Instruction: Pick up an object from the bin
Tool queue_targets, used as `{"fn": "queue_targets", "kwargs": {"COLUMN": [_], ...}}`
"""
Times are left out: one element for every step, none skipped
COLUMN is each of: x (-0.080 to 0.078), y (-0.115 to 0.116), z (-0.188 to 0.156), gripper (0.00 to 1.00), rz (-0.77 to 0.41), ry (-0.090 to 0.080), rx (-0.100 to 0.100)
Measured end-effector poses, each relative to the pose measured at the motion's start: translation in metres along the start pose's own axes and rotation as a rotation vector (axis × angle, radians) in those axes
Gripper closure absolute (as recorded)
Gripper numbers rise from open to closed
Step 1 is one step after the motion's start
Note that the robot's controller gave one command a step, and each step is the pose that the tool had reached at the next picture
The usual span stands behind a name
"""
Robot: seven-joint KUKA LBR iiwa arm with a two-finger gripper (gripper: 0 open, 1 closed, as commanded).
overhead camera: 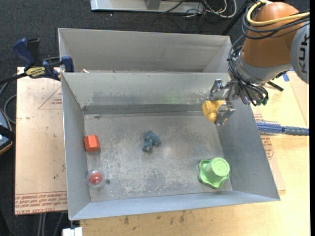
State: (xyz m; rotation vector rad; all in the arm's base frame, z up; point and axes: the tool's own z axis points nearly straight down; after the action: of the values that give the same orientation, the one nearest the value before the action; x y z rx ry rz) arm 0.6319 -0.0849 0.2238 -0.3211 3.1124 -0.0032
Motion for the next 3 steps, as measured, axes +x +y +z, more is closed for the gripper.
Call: {"fn": "queue_targets", "kwargs": {"x": [0.0006, 0.0018, 0.0018], "y": [0.0002, 0.0004, 0.0004], "z": [0.0031, 0.0053, 0.0053], "gripper": [0.00, 1.00, 0.00], "rz": [0.000, 0.000, 0.000], "ry": [0.004, 0.008, 0.008], "rx": [-0.002, -0.003, -0.003]}}
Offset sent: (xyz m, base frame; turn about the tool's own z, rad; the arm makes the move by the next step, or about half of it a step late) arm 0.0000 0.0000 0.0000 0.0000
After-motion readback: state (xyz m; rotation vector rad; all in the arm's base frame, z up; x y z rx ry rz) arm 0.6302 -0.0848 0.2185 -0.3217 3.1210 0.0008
